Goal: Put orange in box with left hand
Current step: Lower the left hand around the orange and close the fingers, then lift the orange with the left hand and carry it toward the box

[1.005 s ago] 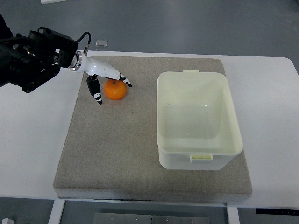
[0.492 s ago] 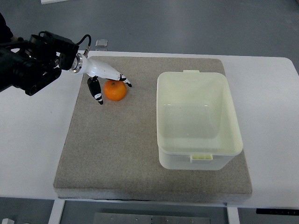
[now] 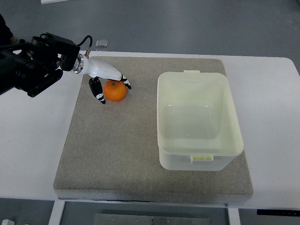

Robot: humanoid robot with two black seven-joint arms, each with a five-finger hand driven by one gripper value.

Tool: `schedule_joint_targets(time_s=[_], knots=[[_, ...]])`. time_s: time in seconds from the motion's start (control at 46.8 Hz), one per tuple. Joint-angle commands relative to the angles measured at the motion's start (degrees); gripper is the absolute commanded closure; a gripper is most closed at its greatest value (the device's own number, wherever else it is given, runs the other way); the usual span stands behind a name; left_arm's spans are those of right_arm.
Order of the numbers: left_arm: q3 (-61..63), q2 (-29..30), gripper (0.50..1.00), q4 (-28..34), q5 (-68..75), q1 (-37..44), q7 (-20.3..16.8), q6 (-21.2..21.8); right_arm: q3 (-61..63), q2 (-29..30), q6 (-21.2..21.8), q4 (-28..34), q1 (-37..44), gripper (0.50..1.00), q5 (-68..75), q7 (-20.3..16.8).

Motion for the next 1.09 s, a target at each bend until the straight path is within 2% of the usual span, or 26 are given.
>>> schedule_joint_targets(time_s=[0.0,0.043,0.064,0.086,0.749,1.07], knots=[[0.0,0.0,0.761,0.1,0.0,-0.1,0.0,0.0,0.0,0.0,0.0,0.0,0.0,0.568,0.0,0.0],[0.0,0.0,0.861,0.0,0.1,-0.1,0.0,-0.1,0.0,0.0,0.0,0.0,0.0,0.568,0.1,0.0],[0.1,0.0,0.942,0.0,0.2,-0.1,0.0,-0.2,0.0,0.0,0.0,0.0,0.0,0.568,0.0,0.0],[0.1,0.0,1.000,0.1,0.3,-0.1,0.0,-0.2,0.0,0.0,0.0,0.0,0.0,0.568,0.1,0.0],[1.4,0.3,1.000,0.5,-0.2,-1.8,0.0,0.0,0.0,0.0,0.0,0.0,0.0,0.568,0.0,0.0],[1.0,0.1,1.000,3.7,-1.4,-3.5,0.0,1.3,0.0,0.0,0.0,0.0,0.0,0.568,0.0,0.0]])
